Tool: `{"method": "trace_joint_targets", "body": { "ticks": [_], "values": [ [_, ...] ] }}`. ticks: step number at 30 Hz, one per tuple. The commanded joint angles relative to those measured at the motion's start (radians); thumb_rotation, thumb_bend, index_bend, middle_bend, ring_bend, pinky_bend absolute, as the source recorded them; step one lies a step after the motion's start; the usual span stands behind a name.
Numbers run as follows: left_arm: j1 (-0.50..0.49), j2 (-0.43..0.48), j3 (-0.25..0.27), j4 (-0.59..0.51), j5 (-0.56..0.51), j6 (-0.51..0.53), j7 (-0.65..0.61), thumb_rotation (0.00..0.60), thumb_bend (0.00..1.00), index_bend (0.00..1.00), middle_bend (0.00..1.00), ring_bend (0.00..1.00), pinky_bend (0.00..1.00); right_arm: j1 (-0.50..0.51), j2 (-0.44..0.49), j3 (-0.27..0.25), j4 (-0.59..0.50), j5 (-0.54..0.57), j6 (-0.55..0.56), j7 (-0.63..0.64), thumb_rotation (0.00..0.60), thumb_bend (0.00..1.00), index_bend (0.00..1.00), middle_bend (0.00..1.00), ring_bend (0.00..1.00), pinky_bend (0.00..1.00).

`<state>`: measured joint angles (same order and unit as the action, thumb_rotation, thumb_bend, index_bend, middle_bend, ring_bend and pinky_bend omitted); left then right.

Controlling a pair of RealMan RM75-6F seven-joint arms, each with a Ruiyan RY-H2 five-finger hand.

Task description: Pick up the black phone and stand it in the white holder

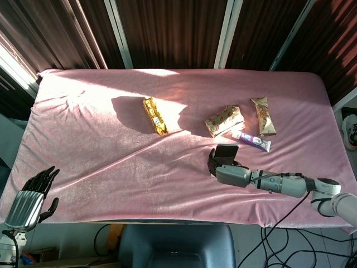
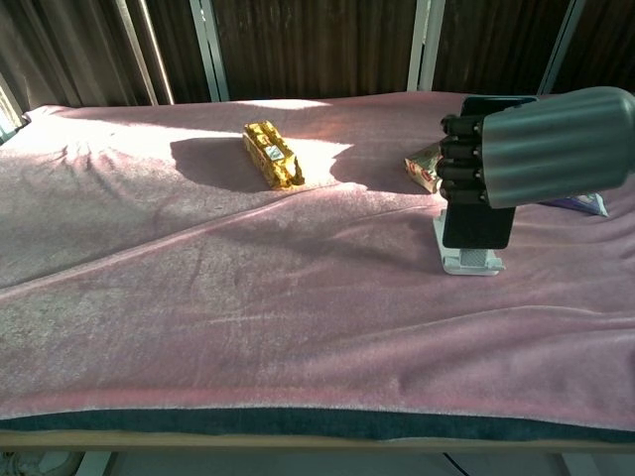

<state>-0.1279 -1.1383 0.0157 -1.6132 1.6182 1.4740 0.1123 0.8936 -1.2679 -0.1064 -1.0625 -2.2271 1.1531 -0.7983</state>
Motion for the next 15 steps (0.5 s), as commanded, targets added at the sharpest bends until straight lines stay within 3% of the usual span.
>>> {"method": "trace_joint_targets", "body": {
  "ticks": [1, 15],
  "values": [
    [0.0, 0.001, 0.002, 0.0, 0.004, 0.001, -0.003, 0.6, 0.43, 0.0, 0.05, 0.1, 0.23, 0.003, 0.003, -0.003, -0.017, 0.001, -0.016, -0.013, 0.6, 0.33, 1.0, 0.76, 0.64, 0.48],
    [0.006, 0.012, 0.008, 0.006, 0.02, 0.017, -0.03, 0.6, 0.43, 0.0, 0.05, 0.1, 0.23, -0.007, -0.023, -0.013, -0.023, 0.013, -0.047, -0.033, 0.6, 0.33, 1.0, 0.76, 0.64, 0.48]
  ]
}}
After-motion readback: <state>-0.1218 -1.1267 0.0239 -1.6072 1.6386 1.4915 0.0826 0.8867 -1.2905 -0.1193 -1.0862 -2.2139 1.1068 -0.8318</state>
